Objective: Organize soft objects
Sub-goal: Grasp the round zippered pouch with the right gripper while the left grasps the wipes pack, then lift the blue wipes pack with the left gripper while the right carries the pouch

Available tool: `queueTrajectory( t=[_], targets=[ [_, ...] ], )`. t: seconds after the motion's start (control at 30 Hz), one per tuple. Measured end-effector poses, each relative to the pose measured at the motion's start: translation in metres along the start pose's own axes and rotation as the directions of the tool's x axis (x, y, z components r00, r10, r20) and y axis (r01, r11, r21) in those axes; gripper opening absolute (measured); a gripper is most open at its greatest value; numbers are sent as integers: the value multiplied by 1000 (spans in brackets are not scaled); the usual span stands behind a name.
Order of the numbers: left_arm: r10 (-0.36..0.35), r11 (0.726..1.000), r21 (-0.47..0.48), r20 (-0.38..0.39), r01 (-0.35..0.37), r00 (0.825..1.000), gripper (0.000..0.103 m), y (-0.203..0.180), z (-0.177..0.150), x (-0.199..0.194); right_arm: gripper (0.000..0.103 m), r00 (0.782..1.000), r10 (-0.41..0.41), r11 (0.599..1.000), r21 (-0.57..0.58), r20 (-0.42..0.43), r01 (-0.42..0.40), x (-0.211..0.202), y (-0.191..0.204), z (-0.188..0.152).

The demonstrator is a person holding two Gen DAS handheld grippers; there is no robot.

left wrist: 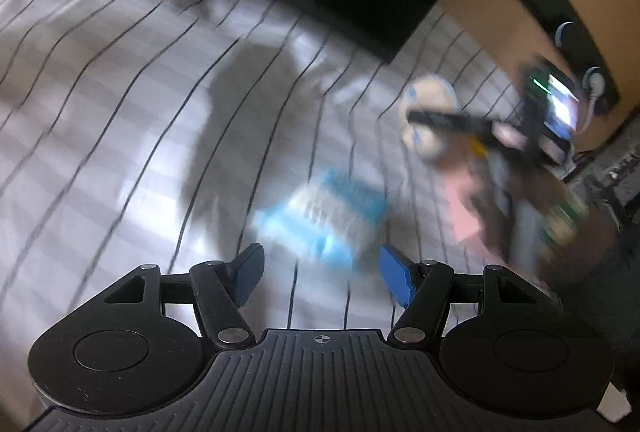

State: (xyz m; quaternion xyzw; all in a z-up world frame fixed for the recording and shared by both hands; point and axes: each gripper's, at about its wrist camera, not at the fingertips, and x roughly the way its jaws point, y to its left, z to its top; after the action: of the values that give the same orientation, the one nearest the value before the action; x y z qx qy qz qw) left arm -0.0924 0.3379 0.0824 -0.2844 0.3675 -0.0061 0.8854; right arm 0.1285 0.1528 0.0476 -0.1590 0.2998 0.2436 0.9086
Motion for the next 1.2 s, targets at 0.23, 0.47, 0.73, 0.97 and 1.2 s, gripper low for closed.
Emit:
queueTrajectory(
  t=[0.23,0.47,0.73,0.97,1.2],
  targets=[
    [-61,996,64,-81,66,995,69,4,54,54,40,990,121,991,51,69,-125,-134,-42,-45],
    [-3,969,237,-260,67,965,72,-28,47,98,40,997,75,994,87,-29,-72,-188,-65,-135],
    [22,950,307,-256,60,966,73,-82,26,124,40,995,31,981,192,-93,-13,-205,-92,-189],
    [35,946,321,-229,41,973,64,-116,15,134,40,998,13,969,246,-66,4,-220,-117,-203],
    [80,880,472,-257,52,963,64,-167,-28,115,40,996,14,960,278,-93,13,-215,-133,-216]
  ],
)
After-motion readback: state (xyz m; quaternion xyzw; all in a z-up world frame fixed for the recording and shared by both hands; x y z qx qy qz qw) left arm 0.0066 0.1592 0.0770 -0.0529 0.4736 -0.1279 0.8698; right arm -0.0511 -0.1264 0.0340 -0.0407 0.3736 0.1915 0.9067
